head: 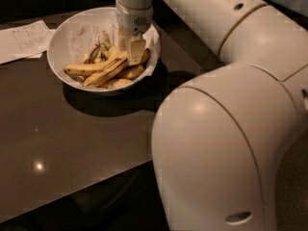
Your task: Pick banana from white bowl
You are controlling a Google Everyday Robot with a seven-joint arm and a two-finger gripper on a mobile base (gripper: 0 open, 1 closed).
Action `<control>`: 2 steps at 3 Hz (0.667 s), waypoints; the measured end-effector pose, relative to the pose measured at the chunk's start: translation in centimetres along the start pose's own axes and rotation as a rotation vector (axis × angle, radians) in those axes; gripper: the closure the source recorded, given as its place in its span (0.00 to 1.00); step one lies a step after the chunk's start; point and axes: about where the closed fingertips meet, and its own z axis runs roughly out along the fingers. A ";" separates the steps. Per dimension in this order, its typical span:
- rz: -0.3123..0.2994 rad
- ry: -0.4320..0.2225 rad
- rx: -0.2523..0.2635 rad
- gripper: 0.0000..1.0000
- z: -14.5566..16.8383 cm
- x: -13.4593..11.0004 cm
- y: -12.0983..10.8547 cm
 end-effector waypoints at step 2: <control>-0.006 0.008 0.067 1.00 -1.7 -0.9 -0.5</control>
Offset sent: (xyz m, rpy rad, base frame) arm -0.0101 0.0034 0.0392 0.0032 -0.1012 -0.0070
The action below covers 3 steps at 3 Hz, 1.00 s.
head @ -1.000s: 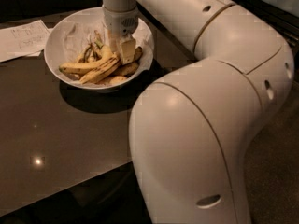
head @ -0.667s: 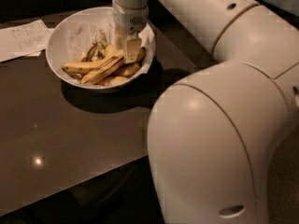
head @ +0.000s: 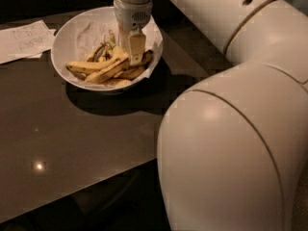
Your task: Pick banana from white bowl
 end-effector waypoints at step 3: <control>-0.009 0.044 0.124 1.00 -4.1 -0.3 -1.4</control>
Offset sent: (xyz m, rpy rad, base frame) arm -0.0002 -0.0110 0.0296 -0.0168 -0.0588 -0.0190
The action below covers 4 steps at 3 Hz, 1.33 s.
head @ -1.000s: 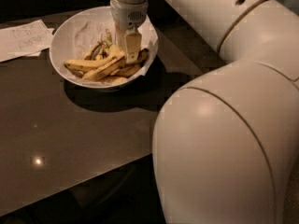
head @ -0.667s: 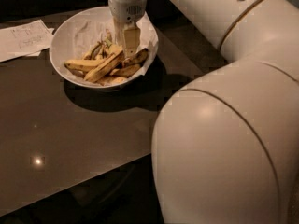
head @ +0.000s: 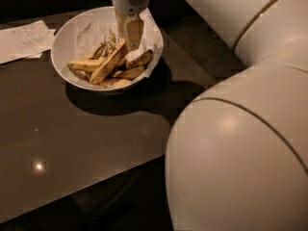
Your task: Pick banana from white bowl
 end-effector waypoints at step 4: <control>0.058 -0.060 0.202 1.00 -6.2 0.1 -0.4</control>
Offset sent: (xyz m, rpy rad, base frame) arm -0.0297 -0.0382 0.0618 0.2584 -0.1928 -0.0950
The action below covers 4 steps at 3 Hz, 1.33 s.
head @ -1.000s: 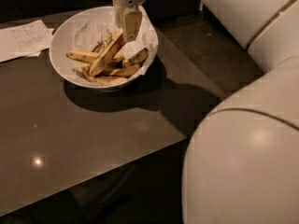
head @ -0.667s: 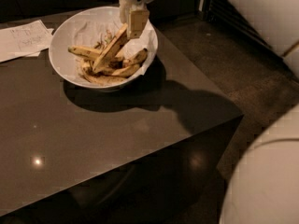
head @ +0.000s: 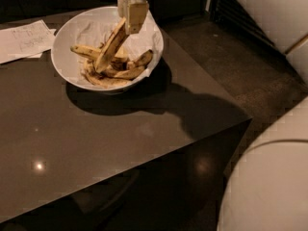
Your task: Pick banana from white bowl
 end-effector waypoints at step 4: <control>-0.016 0.018 0.089 1.00 -4.6 -2.2 -1.8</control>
Offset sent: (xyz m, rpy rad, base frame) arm -0.0119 0.0193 0.0668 0.0253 -0.0753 0.0164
